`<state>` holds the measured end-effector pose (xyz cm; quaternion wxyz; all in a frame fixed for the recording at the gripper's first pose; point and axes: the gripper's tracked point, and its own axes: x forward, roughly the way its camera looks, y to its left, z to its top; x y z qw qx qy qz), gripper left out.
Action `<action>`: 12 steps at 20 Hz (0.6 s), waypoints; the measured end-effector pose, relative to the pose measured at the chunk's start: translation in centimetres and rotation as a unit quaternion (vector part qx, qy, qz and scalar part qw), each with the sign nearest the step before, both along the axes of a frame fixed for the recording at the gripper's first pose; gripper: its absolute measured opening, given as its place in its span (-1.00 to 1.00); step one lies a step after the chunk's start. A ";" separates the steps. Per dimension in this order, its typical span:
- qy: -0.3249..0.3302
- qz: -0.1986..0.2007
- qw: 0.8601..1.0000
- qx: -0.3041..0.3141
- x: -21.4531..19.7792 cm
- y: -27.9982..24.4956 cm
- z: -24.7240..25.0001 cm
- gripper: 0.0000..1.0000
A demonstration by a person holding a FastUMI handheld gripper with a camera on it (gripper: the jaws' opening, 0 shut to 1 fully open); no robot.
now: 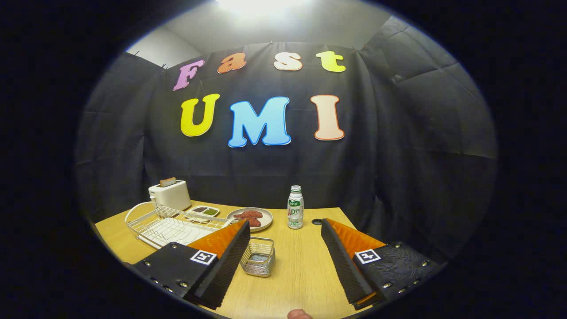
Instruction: Take the plate from the dish rack, then take the spoon from the basket and place it into the plate.
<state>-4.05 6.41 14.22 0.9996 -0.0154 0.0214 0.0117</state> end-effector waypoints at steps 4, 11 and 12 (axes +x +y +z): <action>-0.008 0.013 1.000 0.005 2.2 -2.0 -2.8 0.96; -0.017 -0.006 1.000 0.024 5.8 -4.6 -8.3 0.98; -0.017 -0.010 1.000 0.019 6.3 -4.9 -9.0 0.99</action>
